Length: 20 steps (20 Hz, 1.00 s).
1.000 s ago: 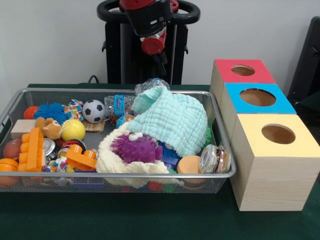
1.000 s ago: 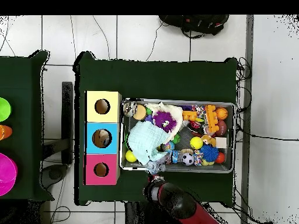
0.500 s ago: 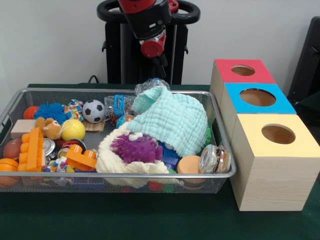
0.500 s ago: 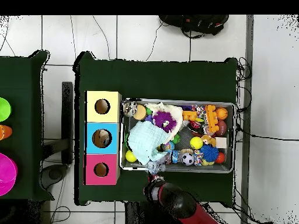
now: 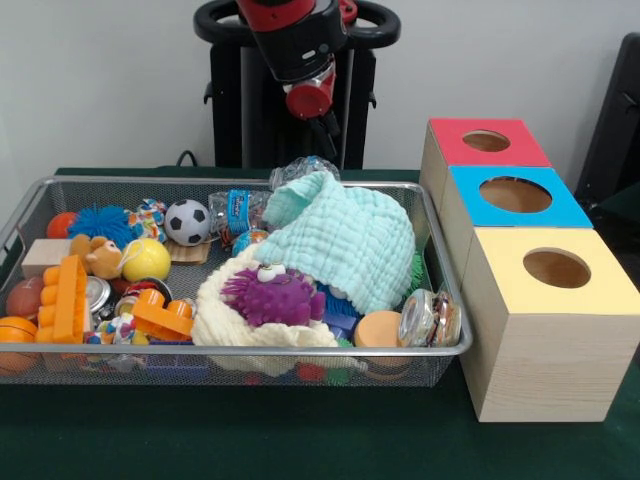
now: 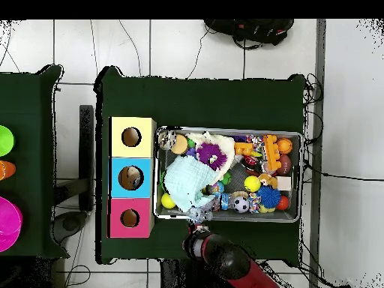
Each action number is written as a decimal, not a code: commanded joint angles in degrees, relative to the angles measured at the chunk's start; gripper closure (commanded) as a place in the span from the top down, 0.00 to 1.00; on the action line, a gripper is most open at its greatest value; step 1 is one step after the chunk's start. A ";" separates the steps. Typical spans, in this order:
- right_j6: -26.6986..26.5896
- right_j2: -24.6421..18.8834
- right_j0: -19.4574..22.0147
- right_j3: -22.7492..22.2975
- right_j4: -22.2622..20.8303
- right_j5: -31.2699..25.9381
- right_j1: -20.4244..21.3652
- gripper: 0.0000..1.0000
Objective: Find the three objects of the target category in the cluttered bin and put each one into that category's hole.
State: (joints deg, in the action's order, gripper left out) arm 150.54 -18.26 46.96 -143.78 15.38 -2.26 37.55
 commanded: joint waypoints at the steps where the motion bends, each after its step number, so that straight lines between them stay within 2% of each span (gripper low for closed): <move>1: 8.84 -5.23 0.39 9.17 1.12 6.54 -1.83 1.00; 6: 8.71 -5.27 0.89 9.39 1.16 6.37 -2.30 1.00; 12: 5.20 -5.79 4.12 10.89 -0.48 4.34 -4.06 1.00; 20: 5.37 -6.70 4.80 12.22 0.21 3.19 -4.75 1.00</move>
State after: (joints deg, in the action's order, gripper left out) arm 150.54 -20.09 50.63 -142.39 15.05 -2.27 34.74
